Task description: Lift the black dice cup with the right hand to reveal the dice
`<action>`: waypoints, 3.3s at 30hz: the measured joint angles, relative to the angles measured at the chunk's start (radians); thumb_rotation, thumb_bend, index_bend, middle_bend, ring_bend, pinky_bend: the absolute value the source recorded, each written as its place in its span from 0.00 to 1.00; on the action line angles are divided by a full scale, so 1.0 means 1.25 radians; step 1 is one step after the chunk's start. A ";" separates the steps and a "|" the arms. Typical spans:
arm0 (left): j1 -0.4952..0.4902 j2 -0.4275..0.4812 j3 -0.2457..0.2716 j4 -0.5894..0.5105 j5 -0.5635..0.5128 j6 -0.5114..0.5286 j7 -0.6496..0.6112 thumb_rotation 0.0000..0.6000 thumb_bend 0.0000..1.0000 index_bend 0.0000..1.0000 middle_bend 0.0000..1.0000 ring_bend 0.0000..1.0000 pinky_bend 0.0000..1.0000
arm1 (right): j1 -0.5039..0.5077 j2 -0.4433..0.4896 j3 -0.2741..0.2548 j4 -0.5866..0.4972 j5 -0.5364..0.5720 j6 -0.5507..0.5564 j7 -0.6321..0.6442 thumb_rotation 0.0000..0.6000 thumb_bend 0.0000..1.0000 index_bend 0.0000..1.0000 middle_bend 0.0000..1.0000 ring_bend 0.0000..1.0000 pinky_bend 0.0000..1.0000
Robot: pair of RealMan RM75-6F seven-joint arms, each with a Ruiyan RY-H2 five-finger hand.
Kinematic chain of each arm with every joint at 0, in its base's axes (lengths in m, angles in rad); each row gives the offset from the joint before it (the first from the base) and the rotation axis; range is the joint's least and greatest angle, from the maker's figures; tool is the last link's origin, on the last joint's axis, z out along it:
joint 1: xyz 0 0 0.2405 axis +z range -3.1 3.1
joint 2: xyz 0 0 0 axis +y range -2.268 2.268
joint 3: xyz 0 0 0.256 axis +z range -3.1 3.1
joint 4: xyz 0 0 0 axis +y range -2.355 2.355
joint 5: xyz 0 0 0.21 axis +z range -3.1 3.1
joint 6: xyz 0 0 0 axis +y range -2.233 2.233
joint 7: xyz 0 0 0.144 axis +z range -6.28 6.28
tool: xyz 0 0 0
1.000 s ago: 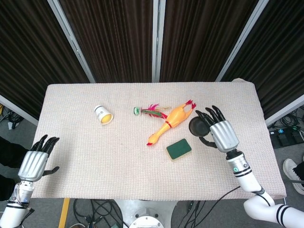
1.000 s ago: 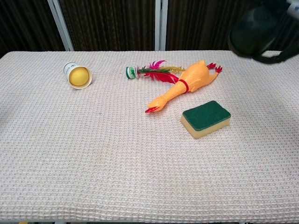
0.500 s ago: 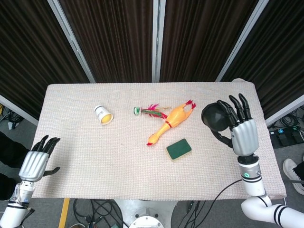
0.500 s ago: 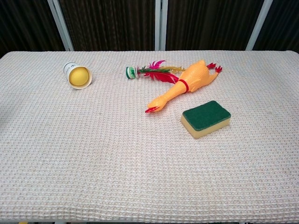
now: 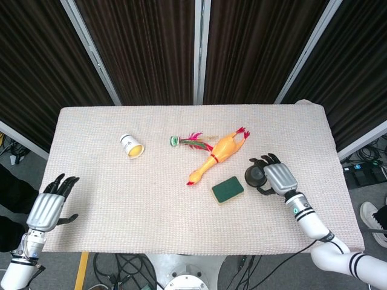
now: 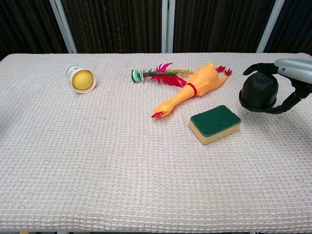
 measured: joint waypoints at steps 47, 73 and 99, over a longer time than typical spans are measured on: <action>-0.010 -0.011 0.002 -0.003 0.001 -0.017 -0.001 1.00 0.03 0.09 0.11 0.02 0.21 | 0.015 0.144 -0.025 -0.297 -0.032 0.046 -0.081 1.00 0.27 0.18 0.42 0.09 0.00; -0.006 -0.012 0.008 0.007 -0.001 -0.016 -0.014 1.00 0.03 0.09 0.11 0.02 0.21 | -0.006 0.069 -0.002 -0.212 -0.011 0.140 -0.186 1.00 0.27 0.18 0.42 0.09 0.00; -0.008 -0.028 0.017 0.033 -0.002 -0.034 -0.025 1.00 0.03 0.09 0.11 0.02 0.21 | 0.006 -0.012 0.007 -0.011 0.099 0.051 0.005 1.00 0.28 0.18 0.42 0.09 0.00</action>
